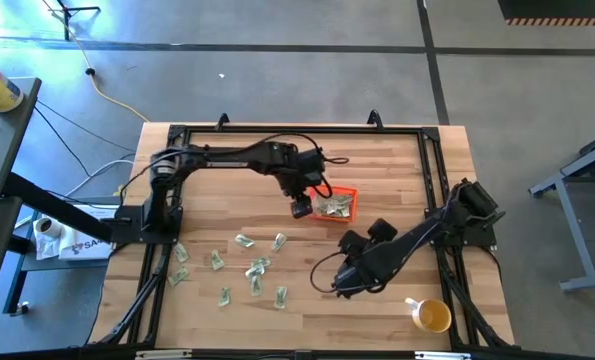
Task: Pick and place Stevia / Truvia into bins
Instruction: Adjust the green stevia packets
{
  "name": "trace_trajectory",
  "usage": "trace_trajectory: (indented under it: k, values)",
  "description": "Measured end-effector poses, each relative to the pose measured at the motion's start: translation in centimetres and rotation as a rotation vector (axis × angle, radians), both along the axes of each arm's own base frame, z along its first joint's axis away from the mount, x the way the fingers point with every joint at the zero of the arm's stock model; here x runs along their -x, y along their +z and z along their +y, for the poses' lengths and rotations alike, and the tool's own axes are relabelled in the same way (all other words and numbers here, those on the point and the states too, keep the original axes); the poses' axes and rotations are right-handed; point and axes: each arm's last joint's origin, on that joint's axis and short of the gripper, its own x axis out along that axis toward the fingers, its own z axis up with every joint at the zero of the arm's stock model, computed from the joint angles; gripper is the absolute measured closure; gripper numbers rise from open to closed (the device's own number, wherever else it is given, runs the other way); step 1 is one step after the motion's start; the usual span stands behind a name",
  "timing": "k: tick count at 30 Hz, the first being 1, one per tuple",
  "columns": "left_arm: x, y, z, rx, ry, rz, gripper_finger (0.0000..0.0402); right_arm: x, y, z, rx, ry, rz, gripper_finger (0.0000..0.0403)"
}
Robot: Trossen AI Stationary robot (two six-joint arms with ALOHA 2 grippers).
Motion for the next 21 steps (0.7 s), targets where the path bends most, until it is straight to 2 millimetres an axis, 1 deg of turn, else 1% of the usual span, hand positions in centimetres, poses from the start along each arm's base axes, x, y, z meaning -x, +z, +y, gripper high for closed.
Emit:
trace_trajectory:
  k: [2,7,11,14,15,18,21]
  values:
    - [0.9,1.3,-0.1,-0.009,0.006,-0.019,0.0159,-0.2,0.0,-0.3,0.008,-0.004,-0.004,0.0076]
    - [3.8,4.8,-0.7,-0.023,0.045,-0.088,0.0207,-0.5,0.0,-0.5,-0.003,-0.016,-0.022,0.0076]
    - [6.7,7.5,-2.0,-0.096,0.086,-0.152,0.0232,-1.0,-0.1,-0.6,-0.035,-0.032,-0.065,0.0076]
    - [8.7,8.5,-3.3,-0.124,0.12,-0.19,0.0242,-1.7,-0.2,-0.7,-0.078,-0.05,-0.109,0.0076]
    - [9.3,8.5,-3.7,-0.125,0.13,-0.194,0.0244,-2.0,-0.2,-0.8,-0.096,-0.058,-0.126,0.0076]
    - [10.7,8.4,-5.3,-0.113,0.151,-0.223,0.0245,-2.7,-0.3,-1.0,-0.147,-0.096,-0.177,0.0076]
    - [12.0,7.7,-6.6,-0.085,0.16,-0.219,0.0243,-3.4,-0.3,-1.3,-0.18,-0.14,-0.24,0.0076]
